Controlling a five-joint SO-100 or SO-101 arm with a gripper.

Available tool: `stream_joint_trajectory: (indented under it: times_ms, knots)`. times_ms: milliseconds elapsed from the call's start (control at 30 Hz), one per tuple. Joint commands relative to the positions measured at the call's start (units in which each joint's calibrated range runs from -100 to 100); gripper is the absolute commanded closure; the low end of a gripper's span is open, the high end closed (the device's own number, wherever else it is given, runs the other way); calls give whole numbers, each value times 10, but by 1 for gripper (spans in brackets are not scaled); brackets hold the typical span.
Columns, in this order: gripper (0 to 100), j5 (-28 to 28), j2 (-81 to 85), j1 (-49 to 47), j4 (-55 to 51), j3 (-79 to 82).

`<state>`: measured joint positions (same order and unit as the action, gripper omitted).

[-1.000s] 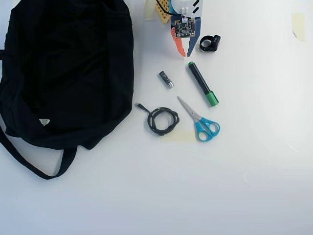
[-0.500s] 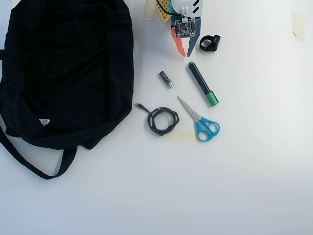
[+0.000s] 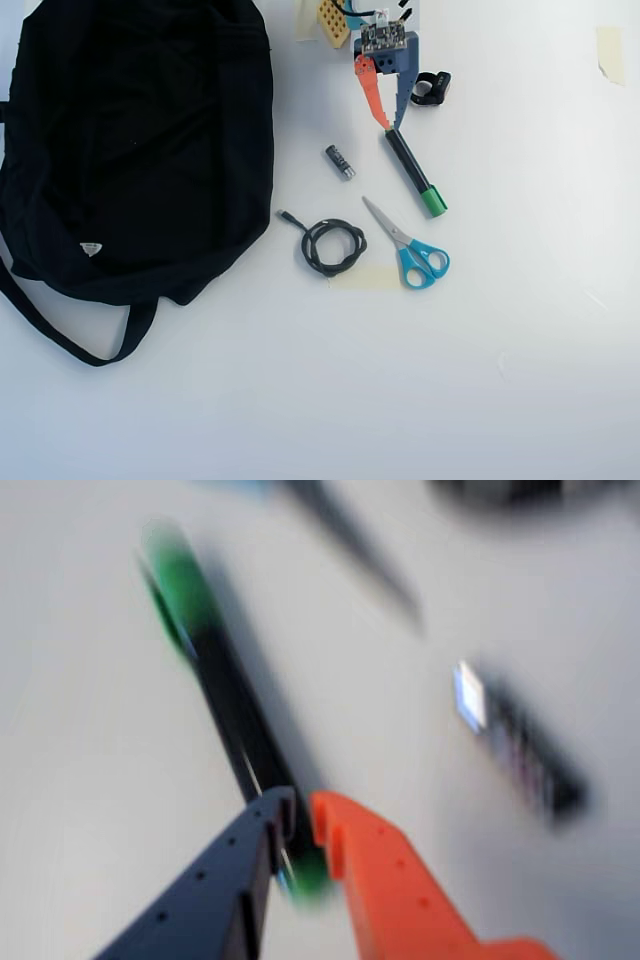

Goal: Put the bike light into the black bag

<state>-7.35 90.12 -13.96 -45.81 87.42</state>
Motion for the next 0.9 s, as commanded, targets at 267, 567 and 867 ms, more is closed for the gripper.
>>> stream_joint_trajectory:
  times_ms: [267,567,867]
  knots:
    - [98,1,-216,-9,285,-189]
    - [98,5,-486,20,338,-477]
    - [98,56,-731,53,335,-763]
